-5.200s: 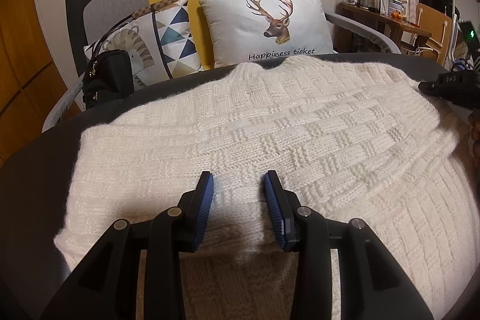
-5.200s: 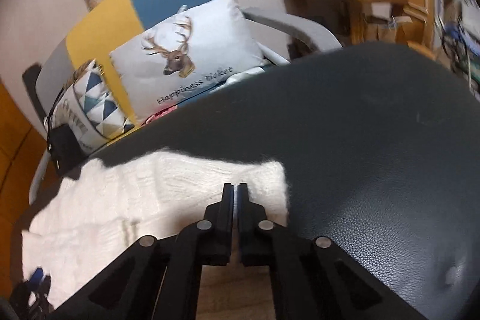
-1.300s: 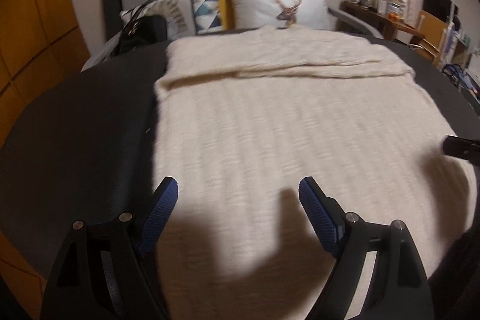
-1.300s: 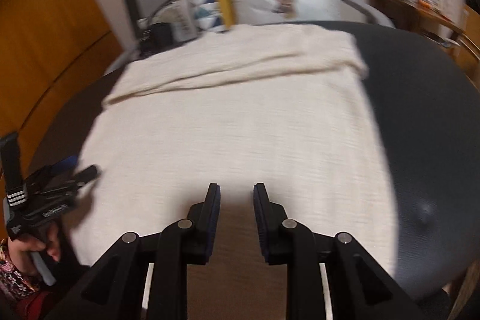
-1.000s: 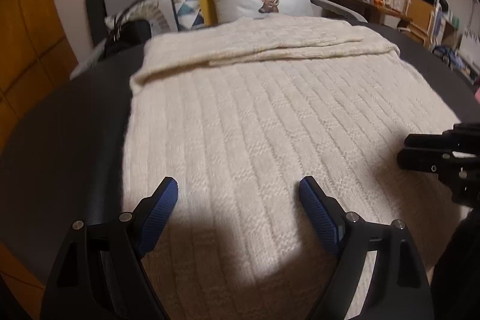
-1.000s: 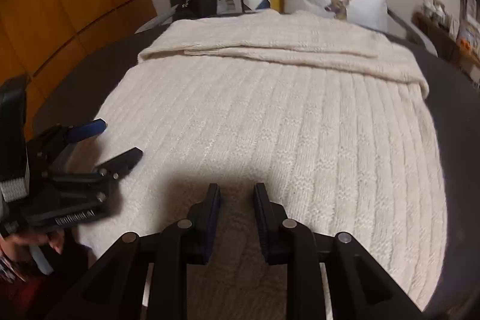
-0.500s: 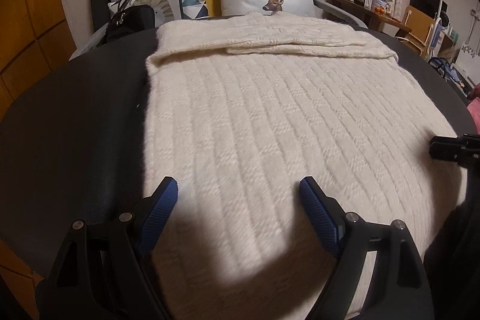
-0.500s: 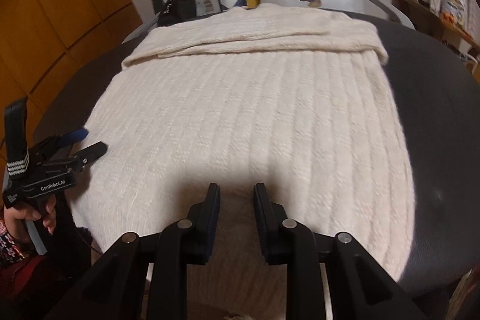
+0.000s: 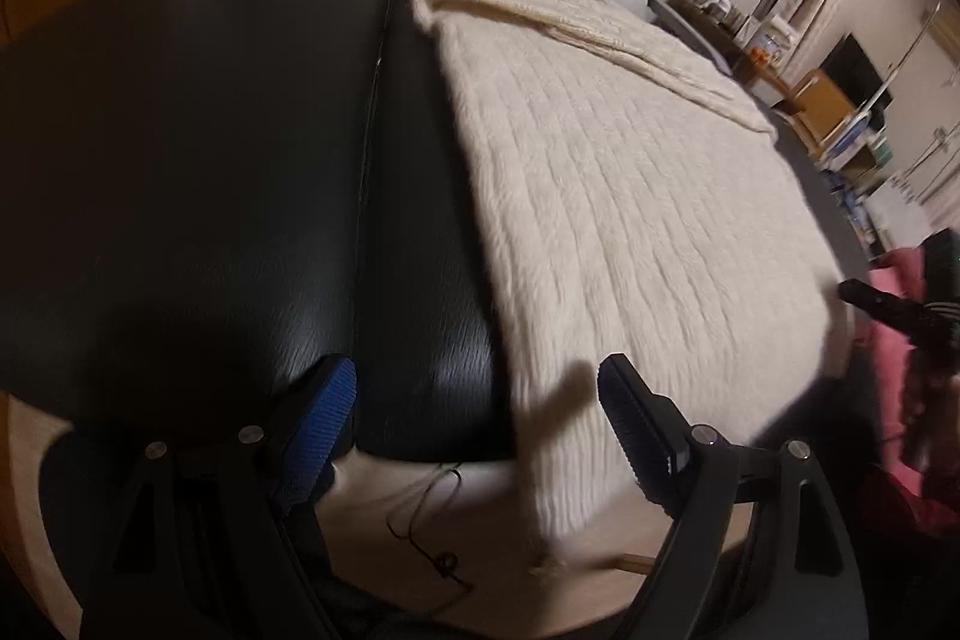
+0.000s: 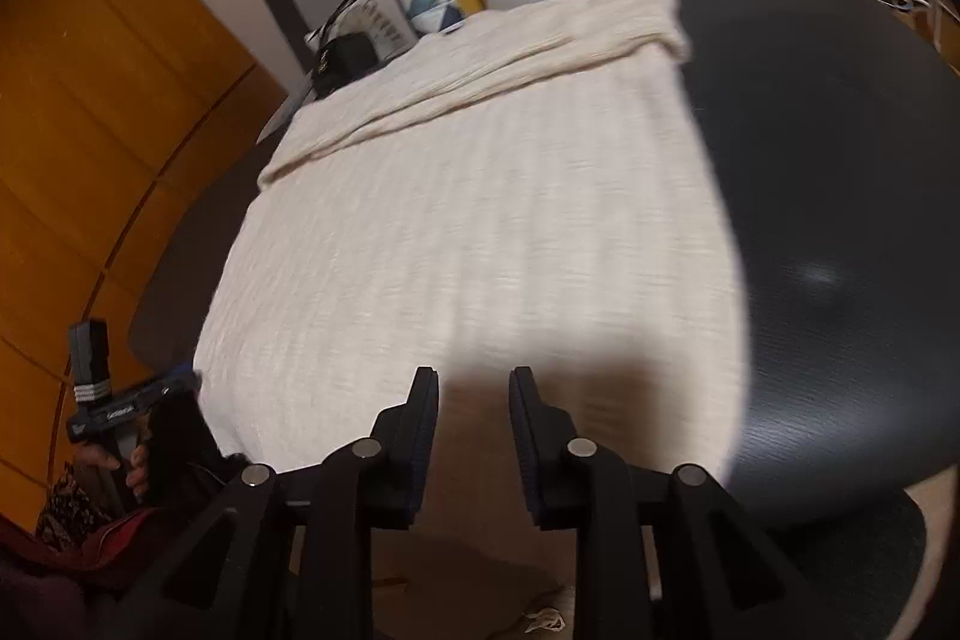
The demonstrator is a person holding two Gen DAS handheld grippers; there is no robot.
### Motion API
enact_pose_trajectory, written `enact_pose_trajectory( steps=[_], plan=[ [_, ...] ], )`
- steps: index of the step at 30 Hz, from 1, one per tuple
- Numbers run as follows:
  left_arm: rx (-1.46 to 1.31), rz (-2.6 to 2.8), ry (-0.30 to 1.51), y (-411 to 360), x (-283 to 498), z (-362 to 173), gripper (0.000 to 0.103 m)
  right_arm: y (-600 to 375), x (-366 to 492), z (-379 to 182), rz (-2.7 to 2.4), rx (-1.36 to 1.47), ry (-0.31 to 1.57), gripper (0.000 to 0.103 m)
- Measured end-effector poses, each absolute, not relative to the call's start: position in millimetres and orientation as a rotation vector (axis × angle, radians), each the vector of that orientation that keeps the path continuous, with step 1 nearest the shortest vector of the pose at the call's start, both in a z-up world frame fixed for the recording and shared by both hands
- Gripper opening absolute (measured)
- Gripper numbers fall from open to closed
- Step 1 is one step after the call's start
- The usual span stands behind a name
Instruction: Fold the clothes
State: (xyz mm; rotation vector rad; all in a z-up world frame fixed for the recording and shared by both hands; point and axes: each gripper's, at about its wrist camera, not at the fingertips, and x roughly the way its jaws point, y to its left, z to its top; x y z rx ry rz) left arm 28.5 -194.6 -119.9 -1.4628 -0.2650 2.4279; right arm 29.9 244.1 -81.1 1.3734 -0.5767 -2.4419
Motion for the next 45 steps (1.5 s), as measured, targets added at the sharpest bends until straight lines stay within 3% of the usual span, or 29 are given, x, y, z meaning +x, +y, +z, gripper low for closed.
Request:
enact_pose_trajectory(
  steps=[5, 9, 20, 24, 31, 39, 45],
  plan=[
    [-1.523, 2.323, -0.239, -187.0, 32.7, -127.0, 0.086, 274.5, 43.5, -90.3, -2.436, 1.438, -0.637, 0.028],
    [-1.524, 2.296, -0.236, -180.8, 29.5, -127.7, 0.094, 297.7, 53.4, -98.4, -2.428, 1.496, -0.677, 0.031],
    [-1.468, 2.198, -0.378, -177.4, 30.5, -125.7, 0.094, 333.4, 66.7, -127.7, -2.257, 1.435, -0.996, 0.035],
    [-1.436, 2.102, -0.496, -178.5, 28.9, -126.2, 0.087, 331.3, 62.7, -138.4, -2.124, 1.388, -1.103, 0.035],
    [-1.403, 2.045, -0.575, -185.5, 25.9, -134.8, 0.087, 330.4, 55.3, -147.6, -2.032, 1.368, -1.203, 0.035],
    [-1.507, 1.895, -0.595, -177.1, 20.8, -161.6, 0.087, 340.7, 45.4, -147.9, -2.005, 1.381, -1.192, 0.035],
    [-1.487, 1.871, -0.714, -188.3, 22.9, -161.3, 0.087, 334.2, 41.1, -157.3, -1.943, 1.338, -1.262, 0.035]
  ],
)
